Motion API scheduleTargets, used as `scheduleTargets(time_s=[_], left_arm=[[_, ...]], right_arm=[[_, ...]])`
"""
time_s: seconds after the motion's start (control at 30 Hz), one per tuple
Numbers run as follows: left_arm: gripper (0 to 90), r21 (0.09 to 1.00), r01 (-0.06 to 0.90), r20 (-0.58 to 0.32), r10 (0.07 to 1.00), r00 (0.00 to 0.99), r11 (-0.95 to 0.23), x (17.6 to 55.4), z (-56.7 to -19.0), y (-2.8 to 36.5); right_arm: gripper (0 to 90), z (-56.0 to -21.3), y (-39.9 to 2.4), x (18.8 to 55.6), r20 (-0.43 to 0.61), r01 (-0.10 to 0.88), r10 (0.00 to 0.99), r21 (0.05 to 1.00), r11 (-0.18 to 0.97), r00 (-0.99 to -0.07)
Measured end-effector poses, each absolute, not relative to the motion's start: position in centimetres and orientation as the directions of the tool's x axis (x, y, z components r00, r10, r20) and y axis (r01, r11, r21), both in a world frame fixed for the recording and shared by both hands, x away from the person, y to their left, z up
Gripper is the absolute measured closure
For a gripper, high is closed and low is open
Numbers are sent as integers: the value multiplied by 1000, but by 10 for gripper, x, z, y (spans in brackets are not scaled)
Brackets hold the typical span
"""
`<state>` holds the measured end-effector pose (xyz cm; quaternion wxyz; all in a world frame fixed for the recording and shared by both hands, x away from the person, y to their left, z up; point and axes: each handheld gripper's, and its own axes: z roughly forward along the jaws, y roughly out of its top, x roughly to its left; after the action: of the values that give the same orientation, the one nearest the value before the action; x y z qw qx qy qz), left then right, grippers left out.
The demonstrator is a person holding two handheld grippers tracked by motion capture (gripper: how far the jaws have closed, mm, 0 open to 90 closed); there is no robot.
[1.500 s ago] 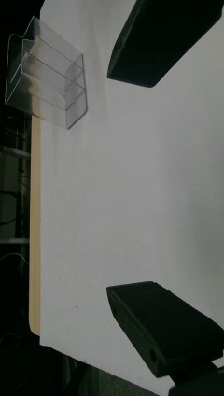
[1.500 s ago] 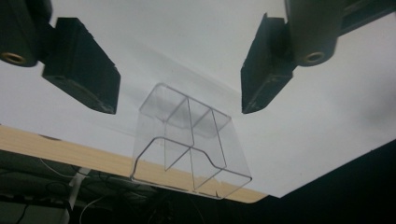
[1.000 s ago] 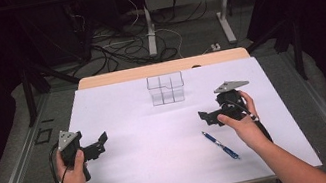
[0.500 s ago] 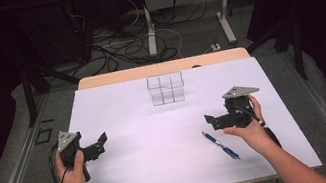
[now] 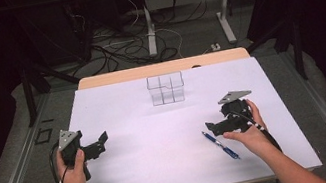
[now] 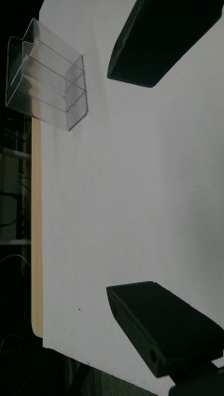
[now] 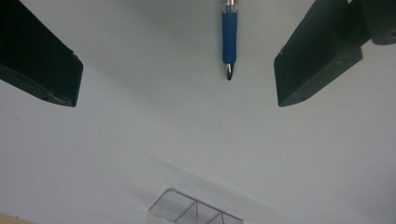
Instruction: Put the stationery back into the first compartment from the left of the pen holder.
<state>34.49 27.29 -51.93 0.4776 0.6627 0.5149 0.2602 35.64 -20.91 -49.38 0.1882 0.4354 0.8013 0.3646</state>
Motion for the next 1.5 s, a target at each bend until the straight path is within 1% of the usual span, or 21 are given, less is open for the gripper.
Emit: scheduleTargets(time_s=[0.13, 0.17, 0.23, 0.43, 0.6, 0.67, 0.83, 0.87, 0.9, 1.03, 1.17, 1.5], left_arm=[[3, 902, 431, -147, 931, 334, -13, 345, -519, 273], [3, 902, 432, -147, 931, 335, -12, 345, -519, 274], [3, 902, 432, -146, 931, 335, -15, 345, -519, 273], [3, 902, 431, -145, 930, 337, -15, 345, -519, 273], [3, 903, 429, -142, 931, 337, -18, 345, -519, 273], [3, 903, 428, -141, 931, 337, -19, 345, -519, 273], [3, 903, 428, -144, 930, 337, -15, 345, -519, 273], [3, 903, 429, -145, 930, 337, -14, 345, -519, 273], [3, 903, 429, -145, 930, 337, -15, 345, -519, 273], [3, 903, 430, -144, 929, 340, -17, 345, -519, 272], [3, 902, 430, -141, 930, 341, -21, 345, -519, 272], [3, 901, 433, -142, 929, 342, -22, 346, -520, 272]], right_arm=[[113, -496, -204, 355, 13, 560, 831, 744, 364, -556], [147, -497, -204, 355, 3, 554, 828, 745, 372, -561], [163, -497, -202, 354, -1, 553, 825, 742, 379, -565], [258, -501, -199, 353, 12, 569, 821, 726, 385, -571], [322, -504, -197, 353, -2, 575, 817, 710, 407, -576], [342, -506, -195, 353, -6, 575, 813, 704, 417, -582], [352, -510, -193, 354, -17, 591, 817, 682, 431, -576], [378, -511, -193, 354, -15, 590, 817, 684, 429, -577], [398, -512, -192, 354, -6, 598, 818, 680, 424, -575], [413, -515, -192, 355, 32, 631, 824, 659, 408, -566], [427, -517, -192, 356, 81, 680, 840, 632, 373, -537], [514, -524, -191, 360, 140, 730, 830, 569, 378, -539]])
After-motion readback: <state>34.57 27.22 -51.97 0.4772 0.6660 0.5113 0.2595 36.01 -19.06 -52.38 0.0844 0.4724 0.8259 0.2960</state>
